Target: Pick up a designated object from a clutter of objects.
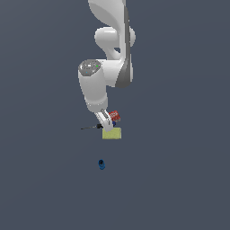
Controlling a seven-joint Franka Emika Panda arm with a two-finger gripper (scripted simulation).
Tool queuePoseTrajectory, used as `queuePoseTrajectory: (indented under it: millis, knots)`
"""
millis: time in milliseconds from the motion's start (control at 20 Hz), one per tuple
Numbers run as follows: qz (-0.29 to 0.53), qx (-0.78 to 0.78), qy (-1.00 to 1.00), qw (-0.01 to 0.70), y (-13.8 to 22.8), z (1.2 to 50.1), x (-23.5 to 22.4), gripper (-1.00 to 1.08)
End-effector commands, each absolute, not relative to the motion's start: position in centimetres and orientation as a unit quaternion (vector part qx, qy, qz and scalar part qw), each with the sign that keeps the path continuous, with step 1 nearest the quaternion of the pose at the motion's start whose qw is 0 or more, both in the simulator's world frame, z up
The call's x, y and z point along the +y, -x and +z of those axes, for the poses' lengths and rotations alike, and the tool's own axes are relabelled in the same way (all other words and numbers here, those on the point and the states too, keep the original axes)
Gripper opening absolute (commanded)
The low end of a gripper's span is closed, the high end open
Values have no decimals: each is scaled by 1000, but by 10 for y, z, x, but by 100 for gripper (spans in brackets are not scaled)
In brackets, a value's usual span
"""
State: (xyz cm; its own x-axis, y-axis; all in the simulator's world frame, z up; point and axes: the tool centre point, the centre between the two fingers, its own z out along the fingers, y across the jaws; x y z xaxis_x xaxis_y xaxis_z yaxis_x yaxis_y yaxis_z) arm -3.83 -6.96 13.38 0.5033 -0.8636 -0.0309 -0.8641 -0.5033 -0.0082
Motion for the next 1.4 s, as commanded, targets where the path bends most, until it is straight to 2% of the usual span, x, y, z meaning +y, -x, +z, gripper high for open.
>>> queuePoseTrajectory:
  millis: [0,600,1350]
  knots:
    - [10,534,846,10,44,122,-75,100]
    - [3,659,753,3,69,78,-96,100]
    - [0,687,726,0,77,64,-101,100]
